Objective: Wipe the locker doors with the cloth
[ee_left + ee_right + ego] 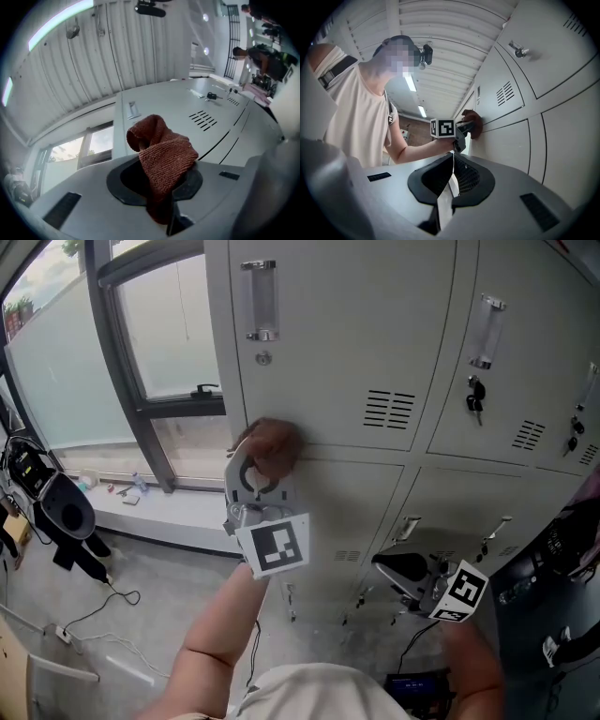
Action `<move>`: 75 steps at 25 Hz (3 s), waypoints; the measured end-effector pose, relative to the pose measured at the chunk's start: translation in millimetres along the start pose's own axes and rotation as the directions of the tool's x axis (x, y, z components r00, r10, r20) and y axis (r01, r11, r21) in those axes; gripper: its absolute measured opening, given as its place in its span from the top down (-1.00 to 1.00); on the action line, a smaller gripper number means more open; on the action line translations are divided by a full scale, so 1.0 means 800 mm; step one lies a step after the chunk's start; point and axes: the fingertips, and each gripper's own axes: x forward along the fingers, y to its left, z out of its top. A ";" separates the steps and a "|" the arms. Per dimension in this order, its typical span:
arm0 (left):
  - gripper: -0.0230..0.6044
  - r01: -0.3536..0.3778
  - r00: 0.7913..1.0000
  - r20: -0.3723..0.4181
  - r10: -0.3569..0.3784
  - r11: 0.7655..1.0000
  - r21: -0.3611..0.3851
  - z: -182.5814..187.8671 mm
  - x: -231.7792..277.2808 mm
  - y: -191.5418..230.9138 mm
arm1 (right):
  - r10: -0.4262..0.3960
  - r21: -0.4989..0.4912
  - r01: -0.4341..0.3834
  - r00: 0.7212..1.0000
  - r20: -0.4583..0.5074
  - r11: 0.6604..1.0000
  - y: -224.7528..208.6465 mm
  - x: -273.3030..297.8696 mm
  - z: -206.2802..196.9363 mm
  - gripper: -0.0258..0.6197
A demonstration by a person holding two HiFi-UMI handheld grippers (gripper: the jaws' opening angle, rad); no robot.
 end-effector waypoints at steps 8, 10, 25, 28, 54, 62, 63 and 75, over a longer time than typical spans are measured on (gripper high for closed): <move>0.70 0.159 0.978 0.126 -0.169 0.984 0.083 0.086 0.029 -0.165 | -0.051 -0.029 0.050 0.999 -0.019 0.998 -0.015 -0.049 0.004 0.86; 0.70 0.225 0.962 0.140 -0.233 0.972 0.071 0.104 0.034 -0.205 | -0.071 -0.026 0.071 0.997 -0.010 0.997 -0.022 -0.056 0.007 0.86; 0.70 -0.098 0.986 0.158 0.059 0.963 0.251 0.082 0.045 -0.026 | -0.007 -0.025 0.008 0.999 0.032 1.000 -0.026 -0.015 0.021 0.86; 0.70 -0.179 0.981 0.116 0.156 0.959 0.219 0.048 0.033 0.039 | 0.036 -0.030 -0.035 0.999 0.031 0.999 -0.017 0.007 0.023 0.86; 0.70 0.116 0.935 0.272 -0.229 0.919 0.376 0.190 0.083 -0.177 | -0.086 -0.021 0.087 0.996 0.026 0.996 -0.024 -0.025 0.040 0.86; 0.70 0.016 0.912 0.347 -0.219 0.864 0.503 0.215 0.097 -0.178 | -0.118 -0.017 0.118 0.993 0.015 0.993 -0.027 -0.049 0.042 0.86; 0.70 -0.011 0.919 0.349 -0.183 0.873 0.487 0.214 0.100 -0.157 | -0.116 -0.017 0.116 0.993 0.014 0.993 -0.028 -0.048 0.042 0.86; 0.70 -0.259 0.953 0.243 0.179 0.897 0.357 0.146 0.095 0.102 | 0.013 0.009 -0.014 1.000 0.012 1.000 -0.004 0.020 0.027 0.86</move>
